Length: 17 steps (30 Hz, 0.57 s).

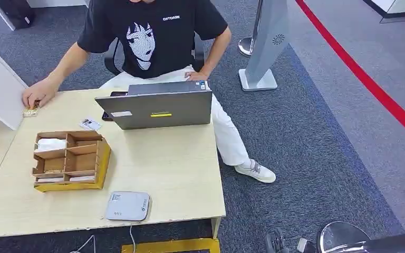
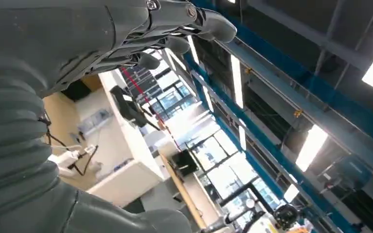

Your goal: Pass the card to the sensor for recognition and then transmit it.

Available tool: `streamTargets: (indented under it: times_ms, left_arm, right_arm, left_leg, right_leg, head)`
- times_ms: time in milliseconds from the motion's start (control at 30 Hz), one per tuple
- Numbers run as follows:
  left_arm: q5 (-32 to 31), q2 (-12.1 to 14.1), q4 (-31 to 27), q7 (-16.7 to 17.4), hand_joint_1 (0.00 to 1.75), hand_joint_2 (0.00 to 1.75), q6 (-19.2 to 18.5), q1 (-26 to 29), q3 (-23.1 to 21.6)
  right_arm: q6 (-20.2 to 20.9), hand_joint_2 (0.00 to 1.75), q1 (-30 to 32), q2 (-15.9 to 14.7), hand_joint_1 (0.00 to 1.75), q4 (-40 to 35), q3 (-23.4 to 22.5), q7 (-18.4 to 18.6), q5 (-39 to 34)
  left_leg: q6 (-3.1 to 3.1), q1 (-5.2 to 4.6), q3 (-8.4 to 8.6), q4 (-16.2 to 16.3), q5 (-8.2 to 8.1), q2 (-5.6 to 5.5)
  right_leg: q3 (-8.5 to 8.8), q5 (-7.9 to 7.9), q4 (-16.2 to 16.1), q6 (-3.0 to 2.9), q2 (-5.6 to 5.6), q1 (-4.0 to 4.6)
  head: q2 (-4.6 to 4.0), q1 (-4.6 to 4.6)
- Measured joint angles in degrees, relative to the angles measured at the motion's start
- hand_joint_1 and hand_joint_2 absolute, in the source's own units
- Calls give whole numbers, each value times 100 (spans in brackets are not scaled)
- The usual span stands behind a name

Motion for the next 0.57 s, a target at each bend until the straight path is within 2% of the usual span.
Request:
streamTargets:
  times_ms: [100,167,300,400,467,567]
  left_arm:
    - [8,-31,-13,21,0,175,-65,20,144]
    - [221,-33,-11,123,0,175,-305,39,243]
    - [1591,-59,80,288,0,175,-1557,93,542]
    - [2441,-94,508,374,0,175,-2261,145,944]
    - [2522,-122,753,319,0,175,-2529,195,1265]
    - [2555,-140,973,310,0,175,-2606,215,1518]
  right_arm:
    - [-2,175,-1,0,0,0,-37,0,4]
    - [-20,175,-2,-4,0,-2,-68,4,20]
    - [-26,175,-6,-15,0,-2,-116,-9,28]
    - [33,175,10,-15,0,-2,-201,-57,-42]
    - [48,175,37,-20,0,-2,-260,-76,-42]
    - [68,175,59,-26,0,-2,-291,-83,-42]
  left_leg:
    - [0,0,1,0,0,0]
    - [0,-1,1,0,0,0]
    - [0,-4,1,0,0,0]
    - [0,-5,2,0,-1,1]
    - [0,-1,2,0,-1,1]
    - [0,-1,1,0,-1,-1]
  right_leg:
    - [2,0,1,0,0,0]
    - [3,0,1,0,0,0]
    - [3,0,0,1,1,-1]
    - [2,-1,0,0,2,-2]
    - [0,-1,0,0,2,-1]
    - [1,-4,0,2,-1,-1]
  head:
    - [0,0]
    - [0,-2]
    - [0,-2]
    - [0,-2]
    - [0,-2]
    - [0,0]
